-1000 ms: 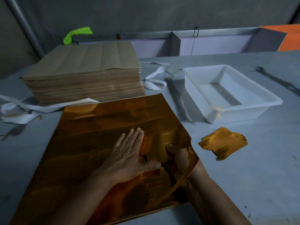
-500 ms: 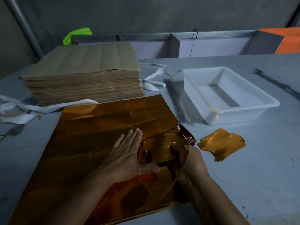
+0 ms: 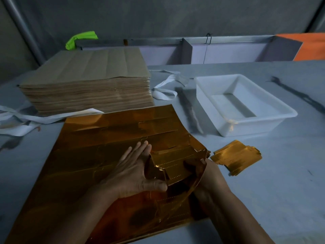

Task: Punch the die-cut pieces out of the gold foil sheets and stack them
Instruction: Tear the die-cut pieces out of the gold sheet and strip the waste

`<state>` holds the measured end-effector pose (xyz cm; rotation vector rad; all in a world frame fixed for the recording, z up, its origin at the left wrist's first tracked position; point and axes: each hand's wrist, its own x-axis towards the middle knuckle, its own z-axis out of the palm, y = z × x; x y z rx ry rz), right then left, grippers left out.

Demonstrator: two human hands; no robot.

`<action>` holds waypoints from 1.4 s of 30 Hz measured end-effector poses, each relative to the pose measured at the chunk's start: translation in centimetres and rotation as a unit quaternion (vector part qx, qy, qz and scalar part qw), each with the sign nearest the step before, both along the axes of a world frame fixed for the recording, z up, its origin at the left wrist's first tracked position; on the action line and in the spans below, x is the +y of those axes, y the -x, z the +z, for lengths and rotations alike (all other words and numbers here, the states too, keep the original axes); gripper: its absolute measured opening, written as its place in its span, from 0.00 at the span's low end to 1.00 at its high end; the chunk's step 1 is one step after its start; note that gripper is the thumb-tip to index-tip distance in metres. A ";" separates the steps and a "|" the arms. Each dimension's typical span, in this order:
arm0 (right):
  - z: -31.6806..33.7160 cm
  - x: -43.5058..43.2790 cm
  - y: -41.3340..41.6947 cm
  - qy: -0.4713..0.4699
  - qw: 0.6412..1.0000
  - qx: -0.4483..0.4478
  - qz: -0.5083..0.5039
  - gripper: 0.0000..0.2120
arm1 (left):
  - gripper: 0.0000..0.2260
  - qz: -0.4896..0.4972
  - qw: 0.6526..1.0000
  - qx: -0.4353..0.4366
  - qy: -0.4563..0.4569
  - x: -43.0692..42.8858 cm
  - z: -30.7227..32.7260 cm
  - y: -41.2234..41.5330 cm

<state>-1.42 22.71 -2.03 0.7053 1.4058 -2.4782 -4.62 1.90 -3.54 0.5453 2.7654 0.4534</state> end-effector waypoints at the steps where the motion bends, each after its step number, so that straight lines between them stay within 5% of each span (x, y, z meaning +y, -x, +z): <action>1: 0.1 0.0 -0.1 0.019 1.000 -0.003 0.009 0.07 | 0.67 0.012 0.999 -0.027 -0.024 0.0 0.7 -0.1; 7: 0.4 0.2 -0.2 0.073 0.997 0.003 0.029 0.13 | 0.59 0.118 0.947 -0.109 -0.279 0.6 5.0 -1.3; 10: 0.2 0.0 0.0 0.092 0.995 0.012 0.048 0.16 | 0.39 0.194 0.864 -0.185 -0.425 2.3 5.1 -1.8; 14: 0.7 1.0 -0.5 0.113 0.986 0.088 0.088 0.03 | 0.19 0.279 0.836 -0.183 -0.435 3.6 4.5 -1.5; 17: 0.9 2.8 -0.4 0.149 0.981 0.095 0.082 0.12 | 0.15 0.293 0.815 -0.189 -0.462 3.0 4.7 -0.8; 23: 2.3 4.2 1.7 -0.183 0.977 0.011 0.109 0.28 | 0.16 0.288 0.825 -0.176 -0.453 3.3 4.6 -0.7; 28: 2.1 3.2 2.7 -0.342 0.932 -0.015 0.115 0.11 | 0.14 0.268 0.839 -0.168 -0.443 2.7 4.7 -0.6; 36: 2.0 3.1 2.8 -0.269 0.960 -0.015 0.076 0.09 | 0.09 0.344 0.784 -0.172 -0.487 0.3 5.3 0.3; 42: 2.5 2.6 2.7 -0.212 0.975 -0.008 0.071 0.13 | 0.14 0.344 0.697 -0.234 -0.583 1.1 4.9 0.0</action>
